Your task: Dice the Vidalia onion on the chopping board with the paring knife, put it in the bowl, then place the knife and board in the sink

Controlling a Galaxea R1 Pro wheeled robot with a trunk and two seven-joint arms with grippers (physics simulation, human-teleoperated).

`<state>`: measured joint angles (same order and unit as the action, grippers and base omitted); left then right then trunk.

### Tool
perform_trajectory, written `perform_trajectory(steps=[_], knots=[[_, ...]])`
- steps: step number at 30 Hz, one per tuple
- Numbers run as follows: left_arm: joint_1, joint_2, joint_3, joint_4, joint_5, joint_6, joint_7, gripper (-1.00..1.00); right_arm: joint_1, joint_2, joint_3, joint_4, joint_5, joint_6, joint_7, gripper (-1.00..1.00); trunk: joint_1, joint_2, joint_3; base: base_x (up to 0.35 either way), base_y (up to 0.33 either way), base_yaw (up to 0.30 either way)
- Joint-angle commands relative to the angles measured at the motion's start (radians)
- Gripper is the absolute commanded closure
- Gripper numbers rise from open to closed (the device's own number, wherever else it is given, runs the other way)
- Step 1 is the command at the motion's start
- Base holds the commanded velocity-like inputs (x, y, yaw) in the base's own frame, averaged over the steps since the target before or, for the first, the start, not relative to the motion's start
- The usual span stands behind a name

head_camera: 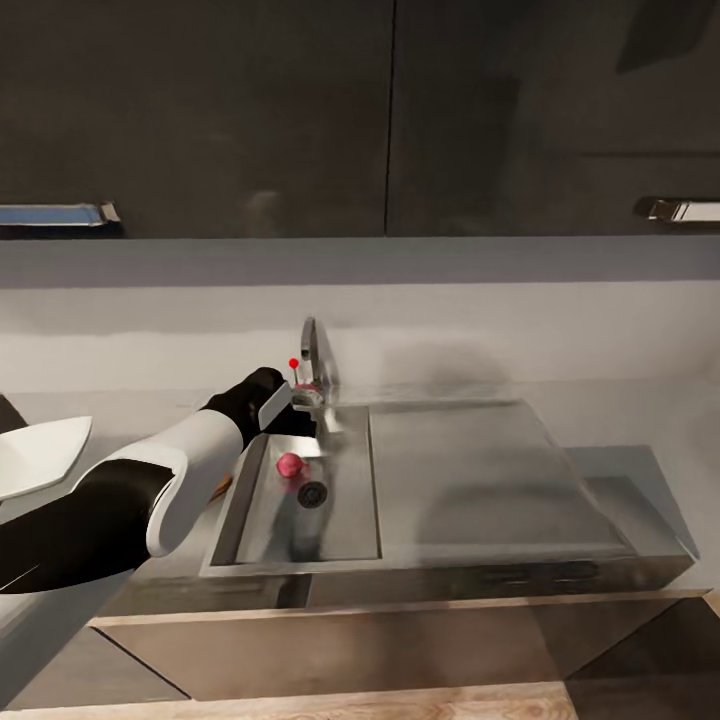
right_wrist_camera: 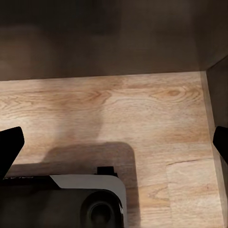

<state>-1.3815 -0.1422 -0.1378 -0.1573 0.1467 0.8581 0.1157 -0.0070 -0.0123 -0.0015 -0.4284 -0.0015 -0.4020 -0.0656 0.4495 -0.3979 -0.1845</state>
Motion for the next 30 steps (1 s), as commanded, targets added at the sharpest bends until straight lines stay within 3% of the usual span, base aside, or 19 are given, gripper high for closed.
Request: perform_trajectory(steps=[1,30], knots=[[-0.001,0.0,-0.006,-0.001,0.011,0.004,0.007,-1.0,-0.001,0.0,0.0,0.0,0.0,-0.003,-0.002,-1.0,0.001,-0.002,-0.003,0.021,-0.019,0.0],[0.0,0.0,-0.006,-0.001,0.011,0.004,0.007,-1.0,-0.001,0.0,0.0,0.0,0.0,-0.003,-0.002,-1.0,0.001,-0.002,-0.044,0.001,-0.001,0.0]])
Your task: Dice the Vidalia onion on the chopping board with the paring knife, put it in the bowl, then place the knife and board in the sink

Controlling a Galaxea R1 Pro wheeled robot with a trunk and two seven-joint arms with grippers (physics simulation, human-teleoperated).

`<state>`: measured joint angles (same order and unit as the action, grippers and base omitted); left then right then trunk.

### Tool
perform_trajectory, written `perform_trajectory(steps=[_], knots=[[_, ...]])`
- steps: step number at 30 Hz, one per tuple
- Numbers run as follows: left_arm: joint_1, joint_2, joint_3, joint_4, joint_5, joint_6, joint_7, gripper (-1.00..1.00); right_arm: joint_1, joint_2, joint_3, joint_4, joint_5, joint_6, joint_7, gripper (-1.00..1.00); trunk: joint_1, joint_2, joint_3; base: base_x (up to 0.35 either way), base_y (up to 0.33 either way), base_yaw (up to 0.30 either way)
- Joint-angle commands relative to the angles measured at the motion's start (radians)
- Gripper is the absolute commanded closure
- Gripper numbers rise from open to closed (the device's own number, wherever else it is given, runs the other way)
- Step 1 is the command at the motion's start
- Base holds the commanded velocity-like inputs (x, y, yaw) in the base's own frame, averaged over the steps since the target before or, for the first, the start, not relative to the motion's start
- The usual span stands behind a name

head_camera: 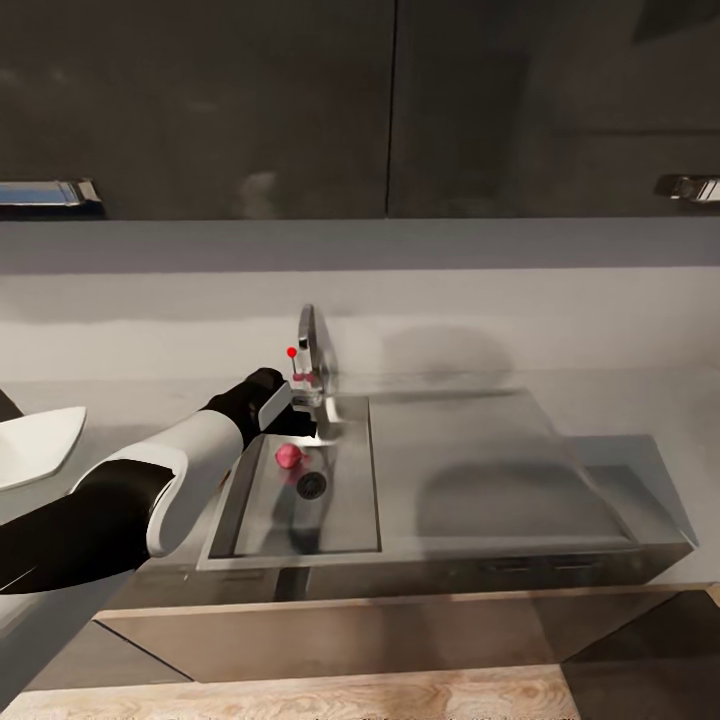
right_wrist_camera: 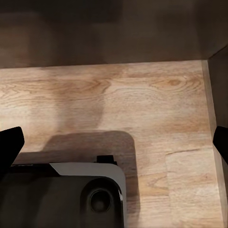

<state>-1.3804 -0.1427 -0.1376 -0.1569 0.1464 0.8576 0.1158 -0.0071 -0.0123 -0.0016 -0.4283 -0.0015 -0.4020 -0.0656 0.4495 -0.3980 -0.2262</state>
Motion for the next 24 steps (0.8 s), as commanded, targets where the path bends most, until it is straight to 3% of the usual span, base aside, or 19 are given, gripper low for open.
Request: perform_trajectory(steps=[1,13,24], knots=[[-0.001,0.0,-0.007,-0.001,0.011,0.004,0.007,-1.0,-0.001,0.0,0.0,0.0,0.0,-0.003,-0.002,-1.0,0.0,-0.002,-0.003,0.0,0.0,0.0],[0.0,0.001,-0.006,-0.002,0.011,0.004,0.007,-1.0,-0.001,0.0,0.0,0.0,0.0,-0.003,-0.002,-1.0,0.0,-0.002,-0.021,0.0,0.0,0.0],[0.038,0.002,-0.005,-0.01,0.011,0.003,0.007,-1.0,-0.001,0.0,0.0,0.0,0.0,-0.003,-0.002,-1.0,0.0,-0.002,-0.037,0.0,0.001,0.0]])
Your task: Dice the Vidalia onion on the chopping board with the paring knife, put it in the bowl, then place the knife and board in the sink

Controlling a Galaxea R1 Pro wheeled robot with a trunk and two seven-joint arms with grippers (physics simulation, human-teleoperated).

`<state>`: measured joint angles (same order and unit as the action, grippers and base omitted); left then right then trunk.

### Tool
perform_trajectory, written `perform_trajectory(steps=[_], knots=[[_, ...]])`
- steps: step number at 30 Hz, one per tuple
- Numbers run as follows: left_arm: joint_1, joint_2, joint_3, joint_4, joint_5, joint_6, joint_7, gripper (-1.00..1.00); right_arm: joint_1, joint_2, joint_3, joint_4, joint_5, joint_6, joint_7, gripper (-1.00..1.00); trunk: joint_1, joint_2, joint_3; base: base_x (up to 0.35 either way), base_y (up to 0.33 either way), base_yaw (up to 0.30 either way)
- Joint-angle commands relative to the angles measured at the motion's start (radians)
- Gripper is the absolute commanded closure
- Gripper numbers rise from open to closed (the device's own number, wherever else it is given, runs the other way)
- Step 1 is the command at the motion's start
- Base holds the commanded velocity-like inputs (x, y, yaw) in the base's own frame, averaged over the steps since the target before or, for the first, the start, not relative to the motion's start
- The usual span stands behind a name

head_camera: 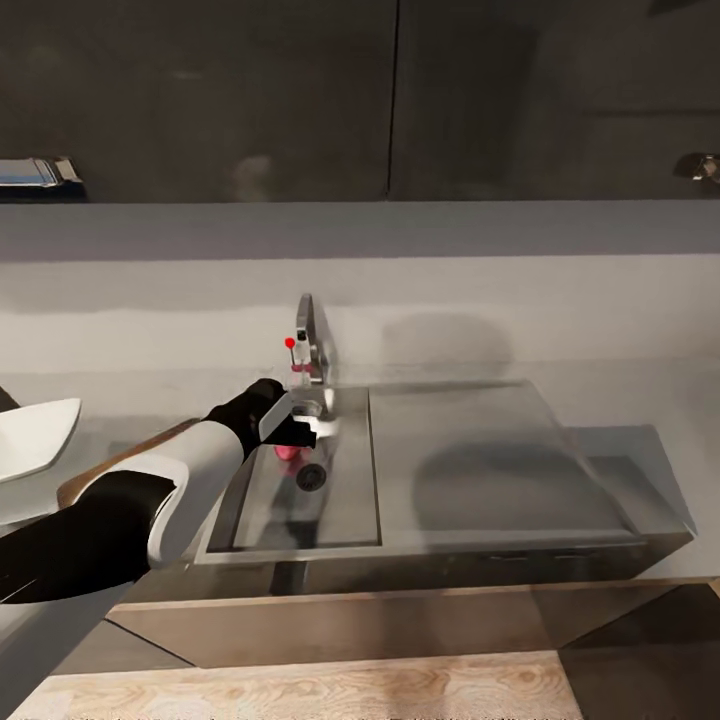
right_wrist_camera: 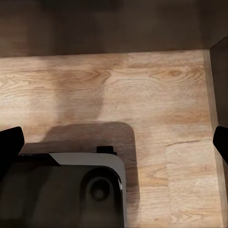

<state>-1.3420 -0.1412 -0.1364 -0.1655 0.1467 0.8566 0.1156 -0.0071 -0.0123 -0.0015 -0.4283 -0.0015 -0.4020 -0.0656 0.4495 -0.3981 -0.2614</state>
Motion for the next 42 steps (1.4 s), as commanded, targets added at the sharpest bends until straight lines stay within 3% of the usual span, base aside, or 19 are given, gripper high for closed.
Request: perform_trajectory(steps=[1,16,42], knots=[[0.0,0.0,-0.006,-0.001,0.011,0.004,0.007,-1.0,-0.001,0.0,0.0,0.0,0.0,-0.003,-0.002,-1.0,0.0,-0.002,-0.003,0.0,0.038,0.0],[0.001,0.0,-0.006,-0.002,0.011,0.004,0.007,-1.0,-0.001,0.0,0.0,0.0,0.0,-0.003,-0.002,-1.0,0.0,-0.002,-0.026,0.081,0.108,0.0],[0.001,0.0,-0.006,0.0,0.011,0.003,0.007,-1.0,-0.001,0.0,0.0,0.0,0.0,-0.003,-0.002,-1.0,0.0,-0.002,-0.064,0.031,-0.001,0.0]])
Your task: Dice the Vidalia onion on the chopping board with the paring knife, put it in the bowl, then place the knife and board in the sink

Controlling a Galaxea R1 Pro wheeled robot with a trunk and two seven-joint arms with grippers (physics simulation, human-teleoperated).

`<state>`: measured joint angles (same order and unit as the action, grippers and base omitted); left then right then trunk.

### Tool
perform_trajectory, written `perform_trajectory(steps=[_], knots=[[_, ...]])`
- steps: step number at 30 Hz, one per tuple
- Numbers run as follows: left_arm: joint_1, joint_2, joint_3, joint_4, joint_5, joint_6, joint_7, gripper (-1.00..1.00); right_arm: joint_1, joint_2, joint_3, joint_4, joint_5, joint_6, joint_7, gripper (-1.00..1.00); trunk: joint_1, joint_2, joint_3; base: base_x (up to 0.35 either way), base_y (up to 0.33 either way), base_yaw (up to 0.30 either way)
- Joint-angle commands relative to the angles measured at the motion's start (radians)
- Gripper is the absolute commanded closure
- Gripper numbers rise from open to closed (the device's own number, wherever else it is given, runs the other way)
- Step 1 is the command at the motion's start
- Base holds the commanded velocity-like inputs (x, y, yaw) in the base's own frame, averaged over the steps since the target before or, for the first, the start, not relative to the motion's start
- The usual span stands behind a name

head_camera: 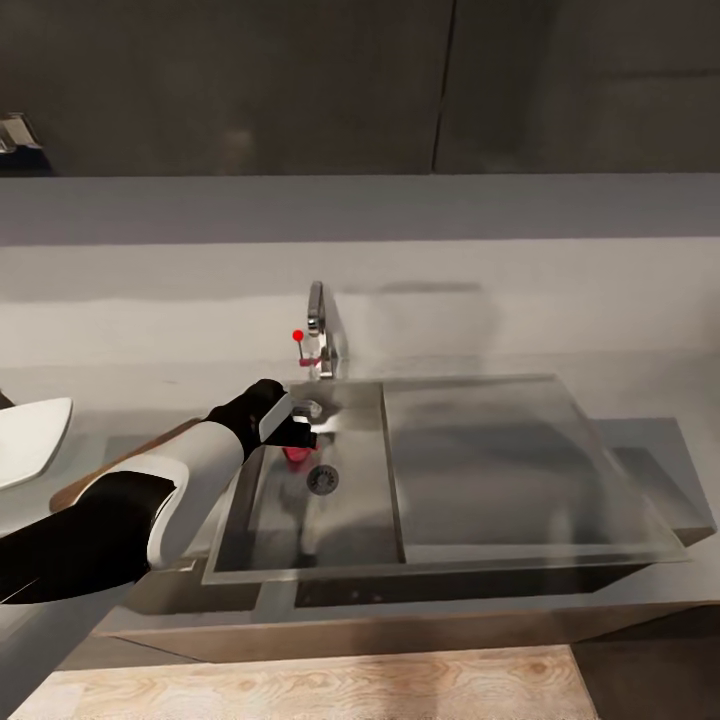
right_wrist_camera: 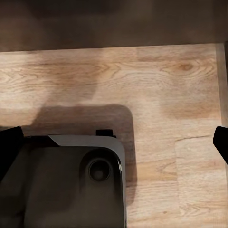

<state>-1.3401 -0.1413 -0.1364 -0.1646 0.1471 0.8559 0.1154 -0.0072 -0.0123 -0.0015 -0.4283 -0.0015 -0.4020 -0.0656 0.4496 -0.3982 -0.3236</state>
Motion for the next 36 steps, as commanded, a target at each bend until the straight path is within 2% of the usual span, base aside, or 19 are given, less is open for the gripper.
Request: perform_trajectory(steps=[1,9,22,36], knots=[[-0.001,0.0,-0.006,-0.001,0.011,0.004,0.007,-1.0,0.0,0.0,0.0,0.0,0.0,-0.003,-0.002,-1.0,0.0,-0.002,-0.003,0.017,0.0,0.0],[-0.001,0.0,-0.006,-0.002,0.011,0.004,0.007,-1.0,0.0,0.0,0.0,0.0,0.0,-0.003,-0.002,-1.0,0.0,-0.002,-0.015,0.125,0.0,0.0],[0.0,0.0,-0.006,-0.001,0.011,0.004,0.007,-1.0,0.0,0.0,0.0,0.0,0.0,-0.003,-0.002,-1.0,0.0,-0.002,-0.034,0.012,0.0,0.0],[0.001,0.0,-0.006,-0.003,0.011,0.005,0.007,-1.0,0.0,0.0,0.001,0.0,0.0,-0.003,-0.002,-1.0,0.0,-0.002,-0.036,0.05,0.0,0.0]])
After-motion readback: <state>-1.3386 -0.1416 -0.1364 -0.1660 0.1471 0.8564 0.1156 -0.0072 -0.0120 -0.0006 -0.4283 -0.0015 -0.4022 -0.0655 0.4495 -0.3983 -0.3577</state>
